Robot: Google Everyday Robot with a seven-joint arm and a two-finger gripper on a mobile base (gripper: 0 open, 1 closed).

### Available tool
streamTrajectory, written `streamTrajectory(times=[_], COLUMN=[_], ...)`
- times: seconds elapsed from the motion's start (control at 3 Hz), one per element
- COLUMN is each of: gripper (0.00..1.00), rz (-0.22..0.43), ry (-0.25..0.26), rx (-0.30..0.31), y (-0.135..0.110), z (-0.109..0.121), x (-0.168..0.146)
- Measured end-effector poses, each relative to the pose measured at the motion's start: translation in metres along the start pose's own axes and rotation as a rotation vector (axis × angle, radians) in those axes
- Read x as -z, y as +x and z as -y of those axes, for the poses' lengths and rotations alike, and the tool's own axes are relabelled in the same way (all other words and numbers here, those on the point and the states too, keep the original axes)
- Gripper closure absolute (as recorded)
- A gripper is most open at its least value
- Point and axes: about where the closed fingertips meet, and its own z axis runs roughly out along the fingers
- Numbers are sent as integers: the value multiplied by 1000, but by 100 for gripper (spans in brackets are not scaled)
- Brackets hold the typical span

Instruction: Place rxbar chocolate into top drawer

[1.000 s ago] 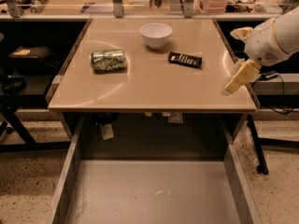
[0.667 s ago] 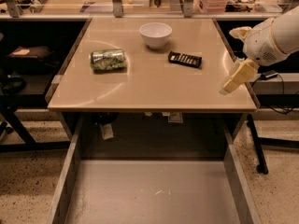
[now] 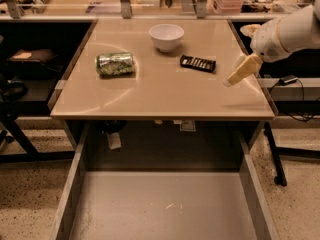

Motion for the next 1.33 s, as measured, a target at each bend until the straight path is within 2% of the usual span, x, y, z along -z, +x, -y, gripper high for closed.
streamTrajectory(times=[0.33, 0.67, 1.0, 1.33], gripper=[0, 0, 0, 0], rz=[48, 125, 169, 142], ry=[-19, -90, -164, -190], rx=[-48, -111, -161, -170], y=[-3, -7, -10, -11], z=[19, 28, 29, 33], x=[-18, -36, -54, -76])
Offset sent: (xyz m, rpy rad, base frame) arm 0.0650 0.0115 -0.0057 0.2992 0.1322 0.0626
